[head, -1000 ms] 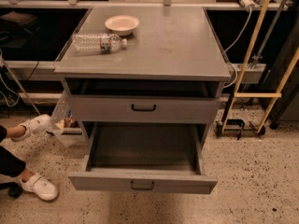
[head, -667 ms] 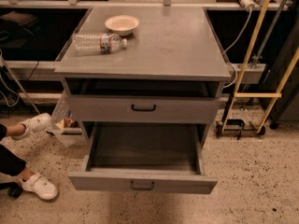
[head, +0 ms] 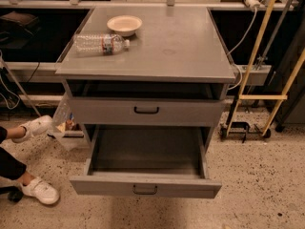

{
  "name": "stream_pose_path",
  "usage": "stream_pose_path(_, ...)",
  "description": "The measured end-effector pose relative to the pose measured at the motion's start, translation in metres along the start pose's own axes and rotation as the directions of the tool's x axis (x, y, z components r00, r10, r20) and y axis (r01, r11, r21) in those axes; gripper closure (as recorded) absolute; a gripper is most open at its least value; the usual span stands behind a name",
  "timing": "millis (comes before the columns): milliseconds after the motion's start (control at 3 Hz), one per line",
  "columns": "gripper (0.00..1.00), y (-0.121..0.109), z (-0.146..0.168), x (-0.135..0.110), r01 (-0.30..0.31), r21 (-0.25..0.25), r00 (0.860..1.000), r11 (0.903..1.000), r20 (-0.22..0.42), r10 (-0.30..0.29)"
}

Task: Open middle drawer

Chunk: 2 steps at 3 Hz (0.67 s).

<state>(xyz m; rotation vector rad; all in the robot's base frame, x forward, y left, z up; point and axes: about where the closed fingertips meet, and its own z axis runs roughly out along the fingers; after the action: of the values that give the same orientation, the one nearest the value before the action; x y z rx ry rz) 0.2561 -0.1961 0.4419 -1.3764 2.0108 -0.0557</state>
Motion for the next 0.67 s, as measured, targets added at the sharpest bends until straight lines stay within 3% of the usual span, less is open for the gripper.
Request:
stream_pose_path(333,0.00,-0.040,0.011,-0.036,0.123,-0.016,0.992,0.9923,-0.031,-0.123)
stream_pose_path(667,0.00,-0.080,0.017,-0.101,0.316,-0.064,0.948,0.9467,-0.031,-0.318)
